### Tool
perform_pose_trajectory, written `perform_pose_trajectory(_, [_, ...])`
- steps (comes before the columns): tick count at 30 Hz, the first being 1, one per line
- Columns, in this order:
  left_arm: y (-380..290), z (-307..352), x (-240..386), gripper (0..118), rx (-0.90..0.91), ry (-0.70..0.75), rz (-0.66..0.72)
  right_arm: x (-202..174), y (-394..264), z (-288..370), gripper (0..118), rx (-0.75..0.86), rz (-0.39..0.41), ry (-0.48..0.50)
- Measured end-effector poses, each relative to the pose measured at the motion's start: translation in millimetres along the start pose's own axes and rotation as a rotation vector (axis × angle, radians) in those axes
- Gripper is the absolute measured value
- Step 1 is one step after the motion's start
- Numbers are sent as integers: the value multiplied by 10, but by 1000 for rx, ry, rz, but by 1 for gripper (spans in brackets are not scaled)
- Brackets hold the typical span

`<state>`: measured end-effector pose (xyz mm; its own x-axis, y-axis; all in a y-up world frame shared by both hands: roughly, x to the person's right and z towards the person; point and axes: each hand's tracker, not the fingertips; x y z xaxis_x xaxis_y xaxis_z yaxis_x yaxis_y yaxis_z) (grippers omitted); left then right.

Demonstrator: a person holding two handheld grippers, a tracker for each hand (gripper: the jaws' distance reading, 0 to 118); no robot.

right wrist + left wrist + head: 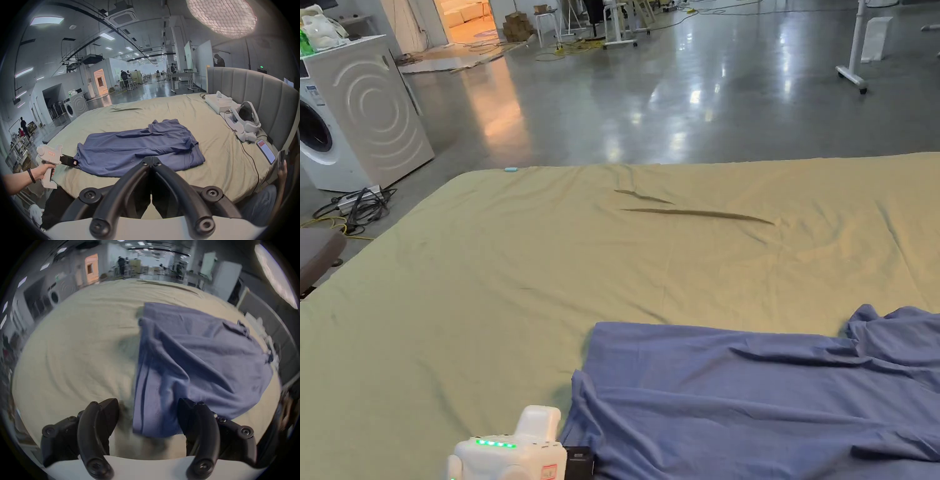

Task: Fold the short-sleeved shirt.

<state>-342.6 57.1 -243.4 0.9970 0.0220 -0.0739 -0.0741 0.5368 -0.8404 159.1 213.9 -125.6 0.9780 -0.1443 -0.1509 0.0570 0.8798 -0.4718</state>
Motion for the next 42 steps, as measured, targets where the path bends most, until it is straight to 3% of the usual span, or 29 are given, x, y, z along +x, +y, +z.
perform_pose_trajectory(5, [59, 6, 63, 68, -26, 8, 11, 81, -35, -49, 0, -16, -13, -10])
perform_pose_trajectory(7, [96, 32, 111, 60, -38, 11, -16, 121, -13, -67, 0, -26, -1, -34])
perform_pose_trajectory(11, [123, 23, 304, 27, -55, 14, -125, 253, 51, -114, 0, -35, 5, -79])
perform_pose_trajectory(15, [94, -4, 478, 13, -71, 56, -256, 501, 75, -285, 0, -59, 35, -139])
perform_pose_trajectory(16, [88, -21, 507, 13, -78, 62, -301, 607, 64, -425, 3, -84, 45, -139])
perform_pose_trajectory(17, [106, -52, 503, 13, -97, 67, -322, 711, 52, -578, 17, -135, 39, -142])
perform_pose_trajectory(19, [147, -109, 420, 13, -116, 34, -250, 1013, -18, -1009, 63, -199, -15, -149])
perform_pose_trajectory(20, [170, -124, 365, 13, -114, 16, -198, 1212, -87, -1223, 74, -230, -34, -166])
perform_pose_trajectory(22, [161, -118, 261, 12, -106, -19, -112, 1482, -142, -1586, 74, -273, -102, -213])
perform_pose_trajectory(25, [155, -117, 194, 12, -101, -45, -84, 1741, -256, -2043, 78, -330, -164, -206])
perform_pose_trajectory(28, [163, -120, 180, 12, -103, -54, -67, 1743, -446, -2406, 83, -478, -63, -262])
perform_pose_trajectory(29, [161, -121, 178, 12, -107, -58, -60, 1673, -506, -2428, 81, -481, -6, -281])
perform_pose_trajectory(31, [155, -113, 174, 12, -104, -59, -54, 1468, -515, -2278, 39, -375, 148, -322])
perform_pose_trajectory(32, [151, -109, 174, 12, -102, -59, -52, 1348, -513, -2246, 22, -379, 175, -270])
perform_pose_trajectory(35, [121, -83, 185, 12, -87, -60, -52, 1153, -555, -2290, 12, -424, 282, -270])
perform_pose_trajectory(37, [110, 11, 151, 12, -66, -74, -57, 1222, -504, -2347, 7, -416, 228, -252])
perform_pose_trajectory(39, [107, 195, 92, 11, -18, -90, -19, 1339, -394, -2209, 6, -394, 97, -227])
perform_pose_trajectory(40, [110, 295, 56, 10, 1, -90, -11, 1344, -336, -2122, 6, -367, 87, -241])
perform_pose_trajectory(42, [81, 550, -36, 10, 59, -94, 15, 1362, -263, -1878, 6, -348, 139, -292])
